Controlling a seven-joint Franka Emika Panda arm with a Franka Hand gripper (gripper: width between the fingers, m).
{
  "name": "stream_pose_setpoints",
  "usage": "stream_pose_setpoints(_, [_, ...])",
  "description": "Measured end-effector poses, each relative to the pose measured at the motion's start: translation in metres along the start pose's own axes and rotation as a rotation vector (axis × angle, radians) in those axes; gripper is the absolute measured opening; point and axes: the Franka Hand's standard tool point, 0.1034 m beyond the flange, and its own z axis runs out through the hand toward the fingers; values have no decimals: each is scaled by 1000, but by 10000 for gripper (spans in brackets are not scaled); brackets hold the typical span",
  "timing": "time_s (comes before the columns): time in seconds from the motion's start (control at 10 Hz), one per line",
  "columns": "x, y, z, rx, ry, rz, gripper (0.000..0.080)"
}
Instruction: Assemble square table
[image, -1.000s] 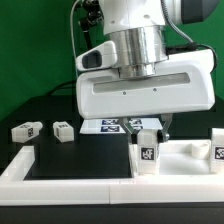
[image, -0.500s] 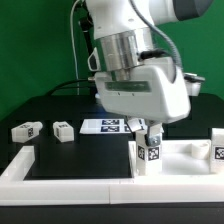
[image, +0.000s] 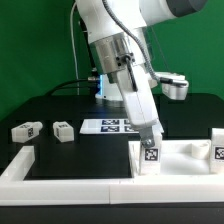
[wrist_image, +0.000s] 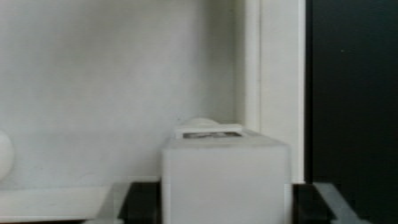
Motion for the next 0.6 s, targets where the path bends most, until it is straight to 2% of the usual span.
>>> stream_pose_setpoints(0.1, [-1, 0, 0, -3, -1, -52, 376])
stream_pose_setpoints(0.2, [-9, 1, -1, -88, 15, -303, 515])
stream_pose_setpoints(0.3, [-11, -4, 0, -91, 15, -450, 515])
stream_pose_setpoints(0.4, [-9, -3, 1, -95, 12, -522, 621])
stream_pose_setpoints(0.6, [-9, -3, 1, -97, 4, -687, 645])
